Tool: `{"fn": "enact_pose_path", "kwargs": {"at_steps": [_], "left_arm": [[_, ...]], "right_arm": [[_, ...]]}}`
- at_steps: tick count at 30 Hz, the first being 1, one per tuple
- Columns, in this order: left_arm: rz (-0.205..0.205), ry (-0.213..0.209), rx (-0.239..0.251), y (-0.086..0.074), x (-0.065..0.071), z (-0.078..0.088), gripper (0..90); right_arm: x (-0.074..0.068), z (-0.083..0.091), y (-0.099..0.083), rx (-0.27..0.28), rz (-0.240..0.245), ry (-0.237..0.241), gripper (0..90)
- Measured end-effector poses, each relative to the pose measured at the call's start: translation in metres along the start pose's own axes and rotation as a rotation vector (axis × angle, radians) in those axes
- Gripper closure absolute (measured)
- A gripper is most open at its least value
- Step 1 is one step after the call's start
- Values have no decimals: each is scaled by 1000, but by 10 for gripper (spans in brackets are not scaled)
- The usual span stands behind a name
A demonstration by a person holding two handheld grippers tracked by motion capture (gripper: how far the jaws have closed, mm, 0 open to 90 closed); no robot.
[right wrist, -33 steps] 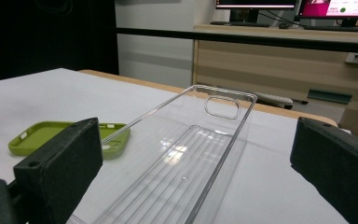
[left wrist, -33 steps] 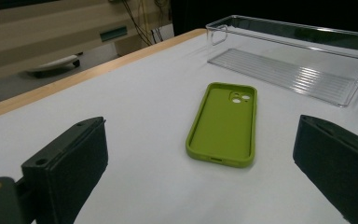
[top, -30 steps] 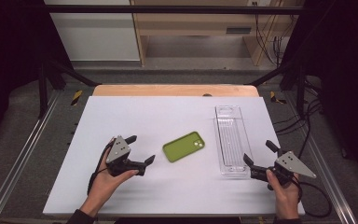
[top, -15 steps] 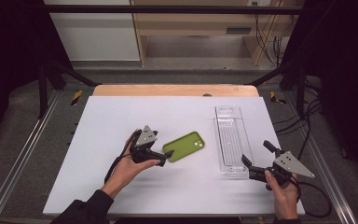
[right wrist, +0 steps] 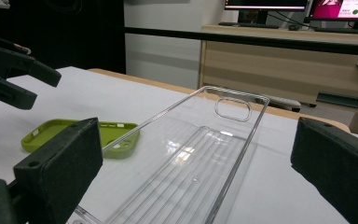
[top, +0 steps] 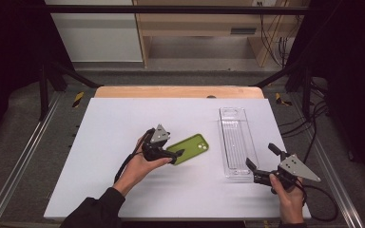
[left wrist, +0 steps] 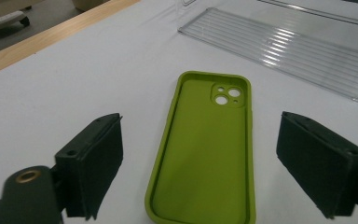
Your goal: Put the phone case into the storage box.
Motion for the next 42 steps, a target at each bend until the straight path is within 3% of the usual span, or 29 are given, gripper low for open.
{"fn": "enact_pose_path", "kwargs": {"at_steps": [6,17,22,23,27,31,33,38,42], "left_arm": [[4,-22,-21,0,3,-8,157],[17,-4,-54,-6,-2,-16,183],[3,18,-48,-1,-2,-15,363],[2,25,-72,-4,-1,-16,403],[6,18,-117,-11,1,-20,595],[14,12,-132,-13,2,-22,724],[36,-17,-138,-15,4,-25,800],[39,-20,-175,-18,7,-29,899],[51,-22,-196,-19,6,-29,900]], "right_arm": [[-1,0,-1,-5,4,0,24],[0,0,0,1,0,2,25],[-1,1,-1,-6,6,5,26],[-1,0,-1,-10,1,4,26],[-4,1,0,-3,11,8,27],[-5,1,0,-4,11,10,26],[-4,1,1,0,9,9,27],[-5,1,0,-6,7,11,27],[-6,1,-1,-14,12,11,27]]}}
Point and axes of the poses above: each handheld gripper's, and its own axes: z roughly backward along the jaws, y roughly out of its top, x roughly to its right, the point moved 6 cm from there along -z, roughly forward along the jaws, and after that the axes turned 14 degrees about -y, right-handed, at the moved point
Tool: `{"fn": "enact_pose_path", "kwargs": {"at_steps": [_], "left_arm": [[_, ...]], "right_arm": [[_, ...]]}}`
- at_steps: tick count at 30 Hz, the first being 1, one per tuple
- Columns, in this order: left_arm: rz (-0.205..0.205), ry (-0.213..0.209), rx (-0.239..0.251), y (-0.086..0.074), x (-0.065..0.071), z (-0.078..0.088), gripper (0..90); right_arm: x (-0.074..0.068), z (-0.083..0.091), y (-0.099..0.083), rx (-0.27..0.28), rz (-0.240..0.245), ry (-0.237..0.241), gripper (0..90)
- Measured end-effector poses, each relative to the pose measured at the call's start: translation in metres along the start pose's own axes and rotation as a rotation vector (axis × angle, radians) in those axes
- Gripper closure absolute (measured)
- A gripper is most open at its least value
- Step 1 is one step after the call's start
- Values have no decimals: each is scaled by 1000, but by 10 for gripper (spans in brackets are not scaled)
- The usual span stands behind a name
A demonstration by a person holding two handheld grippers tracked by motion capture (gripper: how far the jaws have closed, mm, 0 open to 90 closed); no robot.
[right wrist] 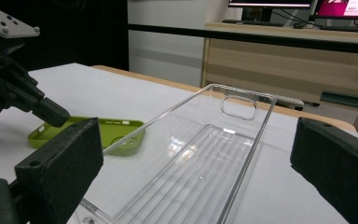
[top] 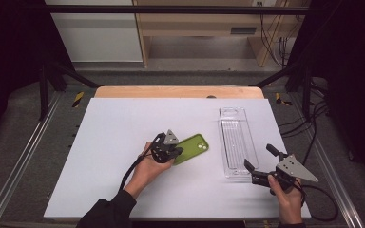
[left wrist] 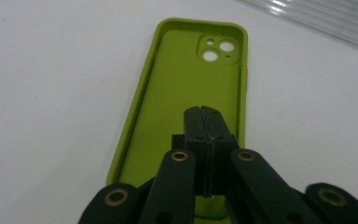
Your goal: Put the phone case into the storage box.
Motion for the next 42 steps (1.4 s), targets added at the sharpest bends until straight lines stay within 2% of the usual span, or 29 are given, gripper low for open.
{"fn": "enact_pose_path", "kwargs": {"at_steps": [4,13,15,21,30,42], "left_arm": [[18,2,-1,-1,-2,2,900],[42,16,-61,-11,-5,5,900],[60,13,-77,-17,-7,7,900],[77,4,-85,-22,-5,12,900],[79,-11,-94,-32,0,22,900],[75,-37,-104,-59,4,50,900]], "right_arm": [[1,-1,0,2,-2,-4,28],[1,-1,-1,-1,5,-2,27],[1,-1,0,-2,-2,-3,27],[1,-1,-1,0,4,1,27],[0,0,0,-1,6,1,27],[-1,0,1,4,10,-2,26]]}}
Point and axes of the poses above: each handheld gripper's, and its own axes: z roughly backward along the jaws, y roughly out of its top, x roughly to its right, the point moved 6 cm from there along -z, roughly forward along the jaws, and after that the axes turned 14 degrees about -y, right-handed, at the moved point
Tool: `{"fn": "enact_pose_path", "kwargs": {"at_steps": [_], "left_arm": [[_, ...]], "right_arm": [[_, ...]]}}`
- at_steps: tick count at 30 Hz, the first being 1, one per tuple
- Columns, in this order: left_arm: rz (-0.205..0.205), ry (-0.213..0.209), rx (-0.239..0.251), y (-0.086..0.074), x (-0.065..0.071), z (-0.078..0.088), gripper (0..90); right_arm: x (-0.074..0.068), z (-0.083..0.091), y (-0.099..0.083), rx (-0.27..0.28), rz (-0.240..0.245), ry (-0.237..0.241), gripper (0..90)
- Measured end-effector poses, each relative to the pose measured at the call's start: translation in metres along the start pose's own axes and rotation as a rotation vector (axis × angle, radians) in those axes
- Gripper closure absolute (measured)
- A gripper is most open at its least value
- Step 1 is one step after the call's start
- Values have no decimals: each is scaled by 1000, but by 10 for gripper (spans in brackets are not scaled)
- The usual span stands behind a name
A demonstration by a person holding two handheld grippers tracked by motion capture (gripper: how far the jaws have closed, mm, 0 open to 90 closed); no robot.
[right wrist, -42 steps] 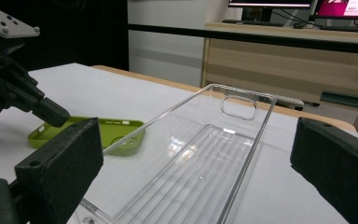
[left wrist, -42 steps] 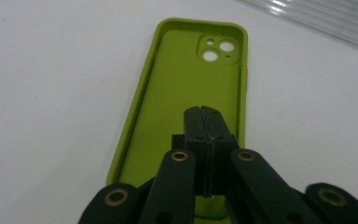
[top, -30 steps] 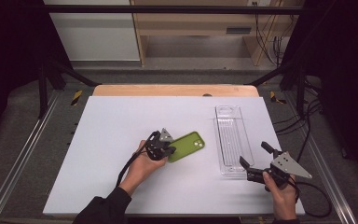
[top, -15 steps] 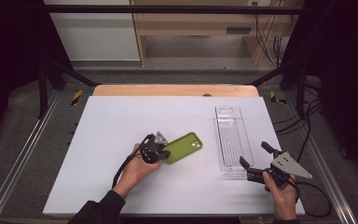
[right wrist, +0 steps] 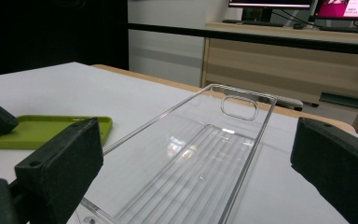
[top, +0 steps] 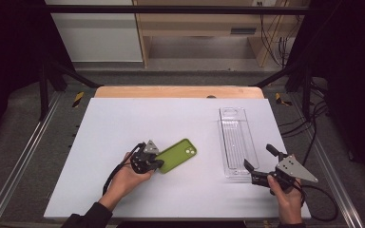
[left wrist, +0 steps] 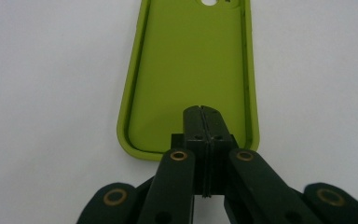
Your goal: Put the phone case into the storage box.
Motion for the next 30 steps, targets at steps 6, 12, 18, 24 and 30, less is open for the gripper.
{"fn": "enact_pose_path", "kwargs": {"at_steps": [6,12,18,24,30], "left_arm": [[-8,-12,-15,-16,0,14,900],[-10,-7,-33,-28,2,25,900],[-10,-8,-46,-42,6,36,900],[-12,-9,-51,-55,11,46,900],[-5,-10,-56,-66,11,55,900]], "right_arm": [[0,0,0,-1,-10,-6,26],[0,-1,0,2,-6,-6,27],[0,1,0,-1,0,-4,26],[0,0,1,1,-4,-6,26],[1,1,0,2,-5,-11,26]]}}
Point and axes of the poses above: each handheld gripper's, and its own axes: z roughly backward along the jaws, y roughly out of its top, x roughly to its right, the point moved 6 cm from there along -z, roughly forward along the jaws, and after that the axes turned 14 degrees about -y, right-handed, at the moved point
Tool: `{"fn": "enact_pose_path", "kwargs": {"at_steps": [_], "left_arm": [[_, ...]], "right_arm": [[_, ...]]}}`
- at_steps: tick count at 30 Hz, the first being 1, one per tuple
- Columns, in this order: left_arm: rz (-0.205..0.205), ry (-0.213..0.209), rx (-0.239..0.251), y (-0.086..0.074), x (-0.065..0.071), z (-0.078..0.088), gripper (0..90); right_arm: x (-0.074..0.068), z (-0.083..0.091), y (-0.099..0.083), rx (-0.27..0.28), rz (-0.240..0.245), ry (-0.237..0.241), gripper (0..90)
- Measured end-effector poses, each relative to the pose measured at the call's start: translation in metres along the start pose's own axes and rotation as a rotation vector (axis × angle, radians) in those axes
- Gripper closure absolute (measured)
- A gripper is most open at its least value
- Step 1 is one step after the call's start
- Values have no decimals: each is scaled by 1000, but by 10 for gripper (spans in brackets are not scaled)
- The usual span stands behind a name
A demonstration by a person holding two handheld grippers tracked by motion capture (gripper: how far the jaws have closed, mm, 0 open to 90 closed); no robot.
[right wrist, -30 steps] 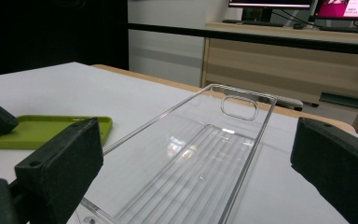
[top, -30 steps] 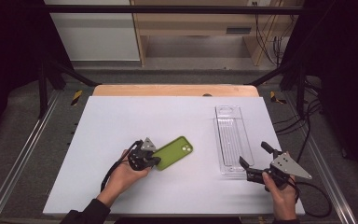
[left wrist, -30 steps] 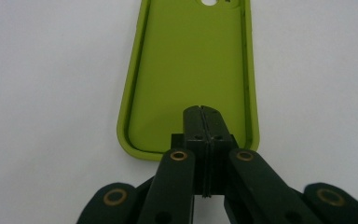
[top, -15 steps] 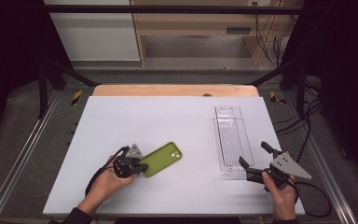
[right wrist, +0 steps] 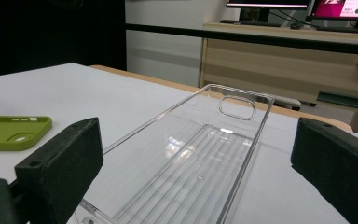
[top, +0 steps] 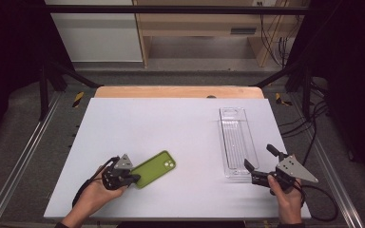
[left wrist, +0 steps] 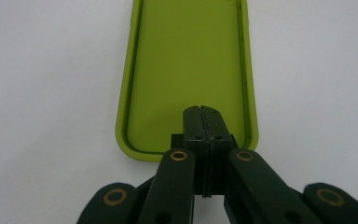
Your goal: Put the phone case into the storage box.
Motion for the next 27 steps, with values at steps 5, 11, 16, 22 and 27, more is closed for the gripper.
{"fn": "enact_pose_path", "kwargs": {"at_steps": [5,11,16,22,27], "left_arm": [[-6,6,-11,-6,-1,5,900],[-1,-2,-8,-10,-3,9,900],[-9,0,-22,-11,-2,10,900],[-7,-1,-13,-11,-2,10,900],[-26,42,-4,-6,-3,13,900]], "right_arm": [[0,0,0,2,-1,1,26],[0,0,0,-1,1,1,26],[0,0,1,3,1,1,26],[0,0,0,0,4,2,26],[0,0,0,3,1,0,26]]}}
Point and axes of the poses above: each handheld gripper's, and its own axes: z roughly backward along the jaws, y roughly out of its top, x roughly to its right, the point moved 6 cm from there along -z, roughly forward along the jaws, and after that the axes turned 14 degrees about -y, right-handed, at the moved point
